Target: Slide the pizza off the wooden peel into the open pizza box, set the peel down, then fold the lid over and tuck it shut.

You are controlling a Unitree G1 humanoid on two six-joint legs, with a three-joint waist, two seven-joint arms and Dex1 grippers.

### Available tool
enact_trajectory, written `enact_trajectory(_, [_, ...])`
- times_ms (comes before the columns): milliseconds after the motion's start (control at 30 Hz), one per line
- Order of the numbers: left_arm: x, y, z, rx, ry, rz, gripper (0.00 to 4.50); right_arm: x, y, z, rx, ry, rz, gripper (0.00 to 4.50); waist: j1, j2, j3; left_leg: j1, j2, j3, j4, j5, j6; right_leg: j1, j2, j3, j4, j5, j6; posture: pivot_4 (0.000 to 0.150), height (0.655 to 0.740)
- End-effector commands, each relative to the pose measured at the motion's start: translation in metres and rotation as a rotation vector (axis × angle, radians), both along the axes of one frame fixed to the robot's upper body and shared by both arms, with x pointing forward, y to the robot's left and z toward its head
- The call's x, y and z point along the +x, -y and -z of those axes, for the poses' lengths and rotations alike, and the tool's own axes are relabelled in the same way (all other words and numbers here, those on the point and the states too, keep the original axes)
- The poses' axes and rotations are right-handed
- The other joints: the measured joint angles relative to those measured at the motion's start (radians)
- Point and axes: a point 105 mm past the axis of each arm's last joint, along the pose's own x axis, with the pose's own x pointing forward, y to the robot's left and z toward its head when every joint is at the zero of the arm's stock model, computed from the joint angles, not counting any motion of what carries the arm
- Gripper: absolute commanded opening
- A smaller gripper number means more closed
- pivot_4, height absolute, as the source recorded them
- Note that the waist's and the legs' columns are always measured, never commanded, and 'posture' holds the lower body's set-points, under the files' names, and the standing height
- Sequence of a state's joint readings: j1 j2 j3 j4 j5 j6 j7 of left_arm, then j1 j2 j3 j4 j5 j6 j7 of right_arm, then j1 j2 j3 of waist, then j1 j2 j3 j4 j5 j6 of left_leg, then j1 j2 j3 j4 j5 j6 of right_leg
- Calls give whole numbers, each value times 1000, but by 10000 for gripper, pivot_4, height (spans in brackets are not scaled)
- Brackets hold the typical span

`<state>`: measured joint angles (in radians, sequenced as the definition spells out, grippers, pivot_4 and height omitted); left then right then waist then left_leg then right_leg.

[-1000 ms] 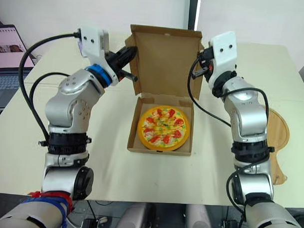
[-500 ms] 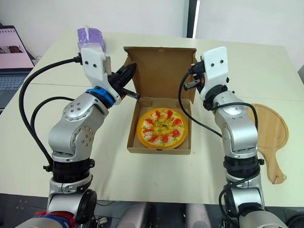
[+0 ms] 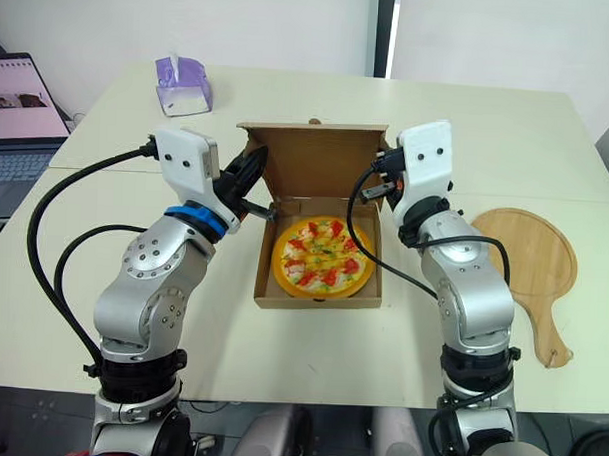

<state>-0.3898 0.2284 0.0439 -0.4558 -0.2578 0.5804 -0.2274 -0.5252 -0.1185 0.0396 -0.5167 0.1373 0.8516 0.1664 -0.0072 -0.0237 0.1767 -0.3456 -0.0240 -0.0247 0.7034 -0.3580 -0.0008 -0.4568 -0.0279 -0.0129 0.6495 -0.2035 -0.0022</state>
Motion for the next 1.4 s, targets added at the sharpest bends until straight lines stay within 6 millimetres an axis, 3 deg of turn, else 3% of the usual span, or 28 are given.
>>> enact_trajectory(33, [-15, 15, -13, 27, 86, 69, 0, -14, -20, -6, 10, 22, -89, 297, 0, 0, 0, 0, 0, 0, 0, 0, 0, 0, 0, 0, 0, 0, 0, 1500, 7400])
enact_trajectory(367, [-24, 7, -21, 28, 109, 65, 0, -25, -19, -3, 24, 4, -87, 297, 0, 0, 0, 0, 0, 0, 0, 0, 0, 0, 0, 0, 0, 0, 0, 1500, 7400])
enact_trajectory(733, [-37, 5, -16, 67, 92, 84, 0, -34, -18, 5, 67, -53, -120, 297, -1, 0, 0, 0, 0, -1, 0, 0, 0, 1, 1, 0, 0, 0, 0, 1500, 7400])
enact_trajectory(1133, [-34, 8, -14, 60, 88, 88, 0, -17, -20, -21, 65, -12, -106, 297, 0, 0, 0, 0, 0, -1, 0, 0, 0, 1, 1, 0, -1, 0, 0, 1500, 7400])
enact_trajectory(1400, [-33, 7, -14, 57, 86, 83, 0, -12, -32, -32, 81, -6, -128, 297, 0, 0, 0, 0, 0, -1, 0, 0, 0, 1, 1, 0, -1, 0, 0, 1500, 7400])
